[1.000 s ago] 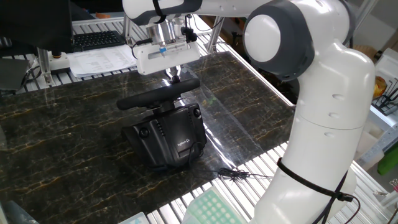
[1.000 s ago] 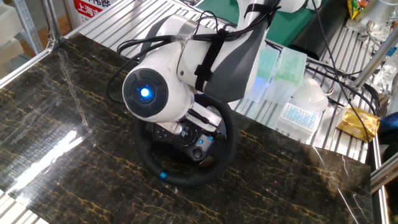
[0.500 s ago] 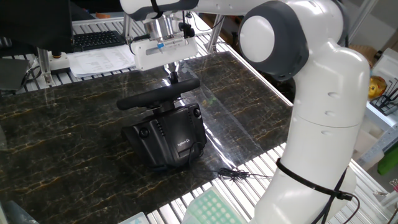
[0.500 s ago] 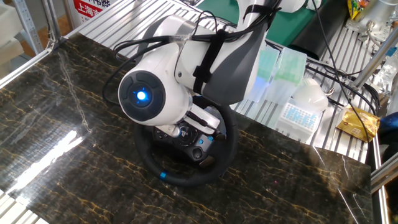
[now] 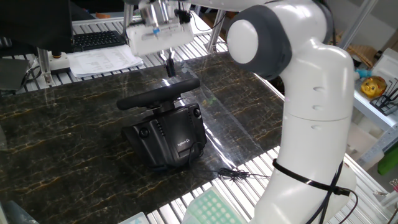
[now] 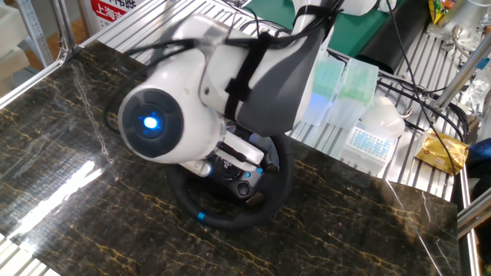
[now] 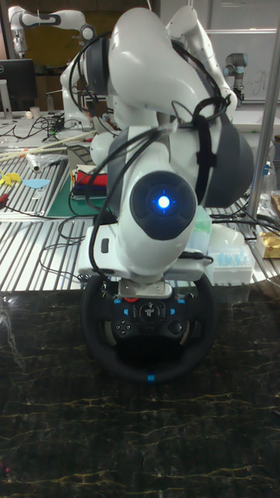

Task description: Rotate the steering wheel 90 degrees clockwise

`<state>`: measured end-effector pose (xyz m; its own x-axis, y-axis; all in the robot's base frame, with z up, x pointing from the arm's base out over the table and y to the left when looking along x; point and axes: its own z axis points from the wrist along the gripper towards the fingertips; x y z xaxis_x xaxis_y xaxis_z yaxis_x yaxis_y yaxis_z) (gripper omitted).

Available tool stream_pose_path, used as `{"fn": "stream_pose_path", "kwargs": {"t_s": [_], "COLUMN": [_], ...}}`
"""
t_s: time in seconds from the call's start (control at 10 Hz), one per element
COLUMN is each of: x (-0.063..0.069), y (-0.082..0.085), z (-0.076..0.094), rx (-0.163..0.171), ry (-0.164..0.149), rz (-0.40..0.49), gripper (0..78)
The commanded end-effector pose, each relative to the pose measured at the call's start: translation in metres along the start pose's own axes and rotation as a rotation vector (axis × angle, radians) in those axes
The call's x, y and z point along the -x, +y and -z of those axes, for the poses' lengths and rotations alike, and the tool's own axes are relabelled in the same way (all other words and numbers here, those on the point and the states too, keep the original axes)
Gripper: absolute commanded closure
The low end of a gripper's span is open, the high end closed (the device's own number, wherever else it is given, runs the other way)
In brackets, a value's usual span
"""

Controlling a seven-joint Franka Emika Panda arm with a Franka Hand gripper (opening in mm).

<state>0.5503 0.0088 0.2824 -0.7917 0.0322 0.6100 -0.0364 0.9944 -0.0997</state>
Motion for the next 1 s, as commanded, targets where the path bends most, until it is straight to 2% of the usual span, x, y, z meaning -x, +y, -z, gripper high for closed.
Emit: {"fn": "stream_pose_path", "kwargs": {"t_s": [0.1, 0.2, 0.4, 0.6, 0.9, 1.0], "x": [0.002, 0.002, 0.0, 0.0, -0.005, -0.007], "y": [-0.004, -0.005, -0.004, -0.004, -0.003, -0.003], "z": [0.032, 0.04, 0.041, 0.045, 0.061, 0.064], "rx": [0.006, 0.006, 0.017, 0.057, 0.064, 0.065], "ry": [-0.055, -0.082, -0.132, -0.135, -0.141, -0.153], "rz": [0.04, 0.043, 0.042, 0.037, 0.036, 0.033], "gripper": [77.6, 77.6, 77.6, 77.6, 77.6, 77.6]}}
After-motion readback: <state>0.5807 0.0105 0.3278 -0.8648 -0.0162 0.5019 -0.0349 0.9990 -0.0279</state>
